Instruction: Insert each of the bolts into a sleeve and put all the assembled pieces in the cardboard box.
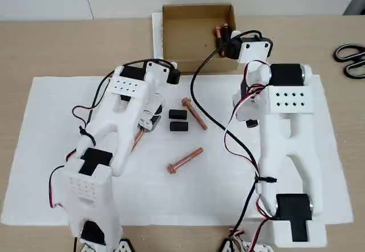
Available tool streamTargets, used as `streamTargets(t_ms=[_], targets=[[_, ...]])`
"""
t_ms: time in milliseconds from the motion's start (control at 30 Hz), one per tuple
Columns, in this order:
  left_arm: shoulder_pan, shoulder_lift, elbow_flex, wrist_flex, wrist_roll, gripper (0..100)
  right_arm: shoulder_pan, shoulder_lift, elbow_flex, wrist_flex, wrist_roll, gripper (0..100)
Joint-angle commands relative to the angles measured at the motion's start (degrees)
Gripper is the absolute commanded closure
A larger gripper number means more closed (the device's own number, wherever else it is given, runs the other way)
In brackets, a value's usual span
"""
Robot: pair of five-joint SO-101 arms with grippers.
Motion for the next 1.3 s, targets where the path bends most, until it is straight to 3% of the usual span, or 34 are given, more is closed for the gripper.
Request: streamTargets(t_ms=[0,167,367,900,1267], targets=[[0.1,-0.4,-1.1,0.2,0.4,98,0.4,-2.5,-2.6,-0.4,-0.7,98.1],[0.1,-0.4,-0.1,-0.3,0.4,98,0.4,-2.5,-2.6,-0.4,-0.7,98.1],[0.1,-0.4,-0.1,-0.3,0.4,90,0.4,-2.6,-2.6,-0.3,-0.7,98.1],[-0.3,-0.4,4.4,-5.0,0.4,90,0.4,-2.5,-2.6,-0.5,-0.7,98.1],[0.1,-0.7,5.3,-5.6,0.4,98,0.4,-2.5,-2.6,-0.5,-0.7,98.1]])
